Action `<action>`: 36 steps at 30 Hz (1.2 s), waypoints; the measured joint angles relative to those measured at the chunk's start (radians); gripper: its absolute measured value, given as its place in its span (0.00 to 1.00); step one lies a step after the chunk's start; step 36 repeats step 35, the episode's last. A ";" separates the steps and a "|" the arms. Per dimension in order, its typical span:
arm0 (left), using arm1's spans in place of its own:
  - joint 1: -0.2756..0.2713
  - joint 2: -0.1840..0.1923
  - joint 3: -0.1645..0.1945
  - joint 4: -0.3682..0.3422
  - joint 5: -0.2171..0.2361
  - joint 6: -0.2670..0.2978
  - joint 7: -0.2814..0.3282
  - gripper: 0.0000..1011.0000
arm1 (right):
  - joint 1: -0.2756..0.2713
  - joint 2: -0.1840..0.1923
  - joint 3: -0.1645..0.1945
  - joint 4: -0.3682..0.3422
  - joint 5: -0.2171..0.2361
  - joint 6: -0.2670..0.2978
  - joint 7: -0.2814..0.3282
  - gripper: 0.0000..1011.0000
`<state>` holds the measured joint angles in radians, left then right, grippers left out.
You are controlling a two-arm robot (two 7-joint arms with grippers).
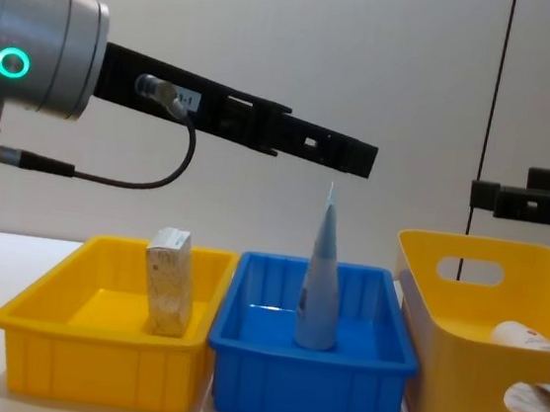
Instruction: Bimanual collaborative sorting of washing and personal care products
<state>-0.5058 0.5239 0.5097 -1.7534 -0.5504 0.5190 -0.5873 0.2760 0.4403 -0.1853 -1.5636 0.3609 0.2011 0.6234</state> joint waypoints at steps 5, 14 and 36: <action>0.000 0.000 0.000 0.000 0.000 0.000 0.000 0.99 | -0.024 0.020 0.006 -0.029 0.022 0.008 0.031 0.99; 0.000 0.000 0.000 0.000 0.000 0.000 0.000 0.99 | -0.053 0.044 0.012 -0.062 0.049 0.018 0.067 0.99; 0.000 0.000 0.000 0.000 0.000 0.000 0.000 0.99 | -0.075 0.062 0.017 -0.087 0.069 0.025 0.095 0.99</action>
